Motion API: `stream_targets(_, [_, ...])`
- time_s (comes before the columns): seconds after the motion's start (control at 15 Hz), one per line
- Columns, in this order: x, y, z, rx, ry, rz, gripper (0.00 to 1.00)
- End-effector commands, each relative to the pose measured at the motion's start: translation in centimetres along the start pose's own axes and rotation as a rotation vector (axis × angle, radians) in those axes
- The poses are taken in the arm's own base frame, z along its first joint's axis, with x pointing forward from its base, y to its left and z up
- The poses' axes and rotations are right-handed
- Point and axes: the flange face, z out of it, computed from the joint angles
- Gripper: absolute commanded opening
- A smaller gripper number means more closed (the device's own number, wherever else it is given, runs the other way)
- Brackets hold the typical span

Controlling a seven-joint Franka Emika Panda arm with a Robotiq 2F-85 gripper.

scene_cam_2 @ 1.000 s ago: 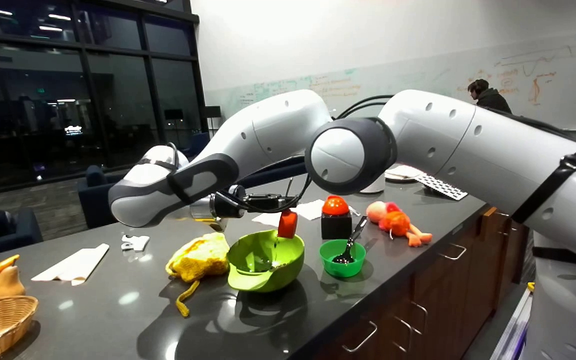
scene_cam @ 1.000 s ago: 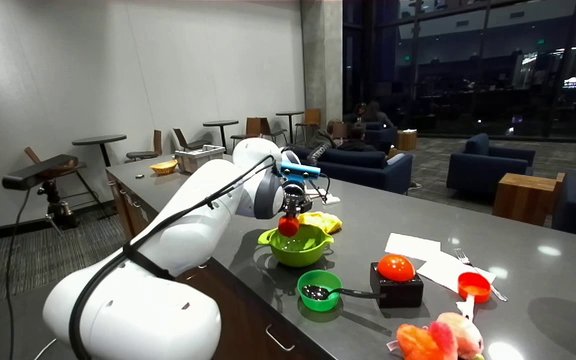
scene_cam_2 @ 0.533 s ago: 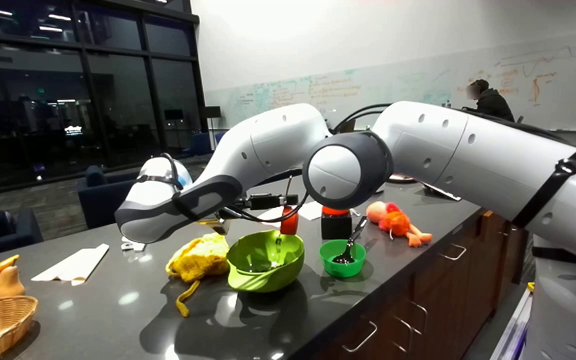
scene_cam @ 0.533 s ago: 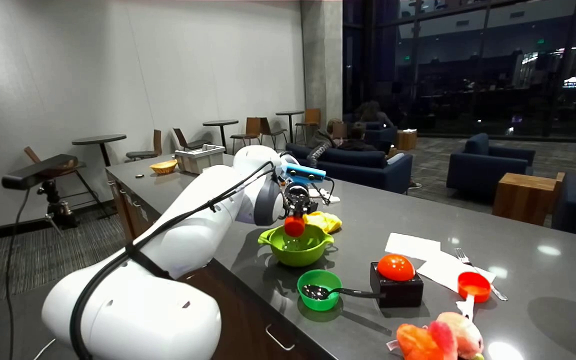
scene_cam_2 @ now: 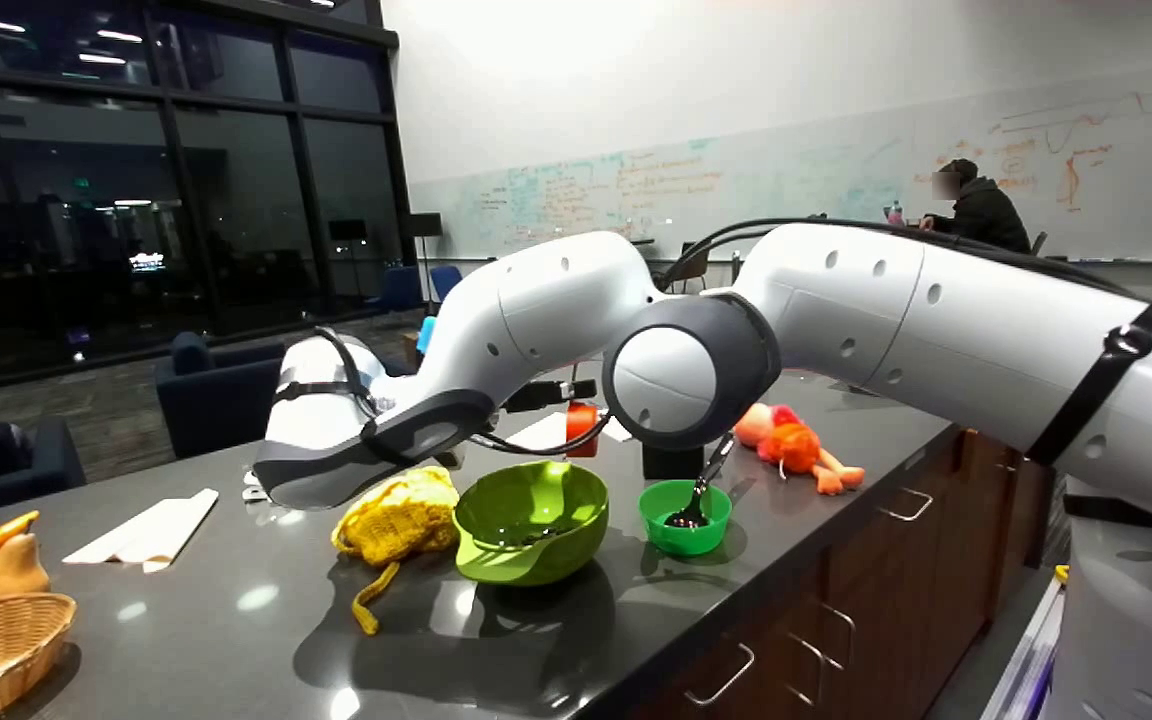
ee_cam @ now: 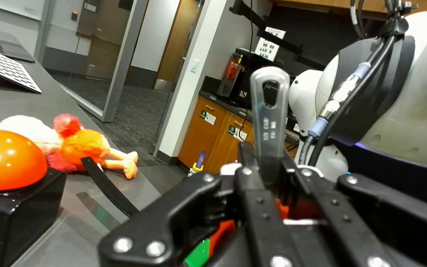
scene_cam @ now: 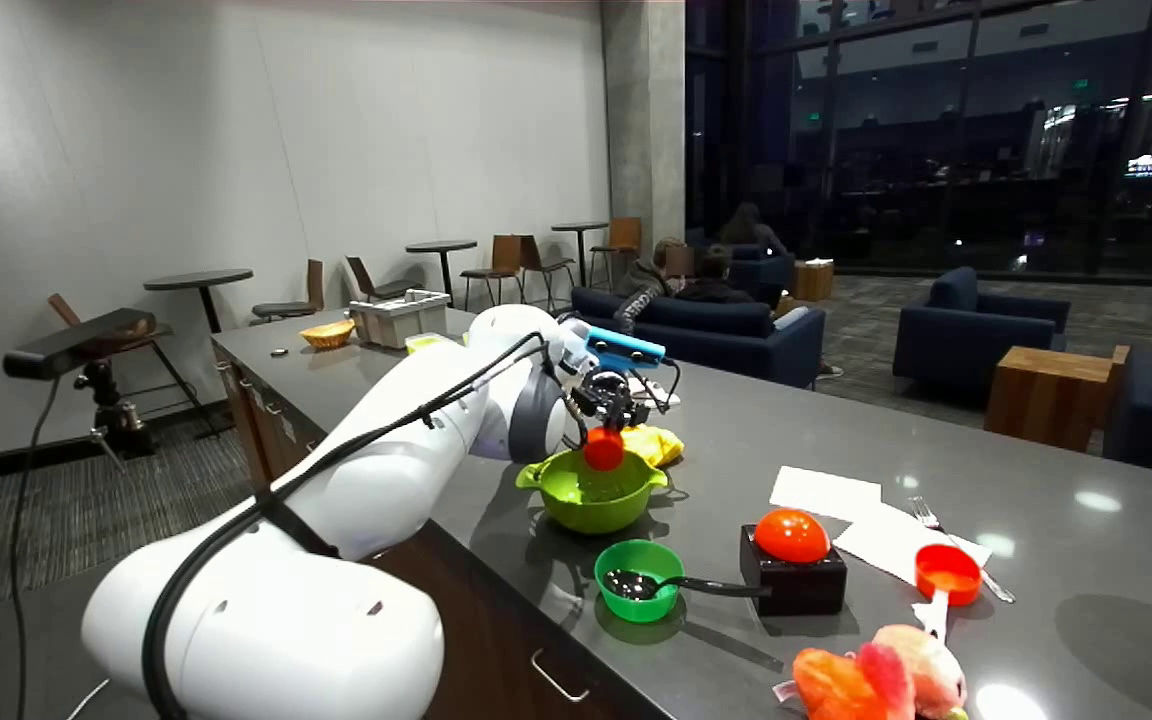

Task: Empty the contents of the smaller measuring cup into the green bowl

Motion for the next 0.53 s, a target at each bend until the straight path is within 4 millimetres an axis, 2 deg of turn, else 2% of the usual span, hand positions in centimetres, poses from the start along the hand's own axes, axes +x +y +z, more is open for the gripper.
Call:
stream_targets(0.0, [-0.64,-0.34,-0.31,0.009,-0.020,-0.010,0.04])
stream_targets(0.47, [-1.13,-0.17,-0.53,0.006,-0.049,-0.037,0.04])
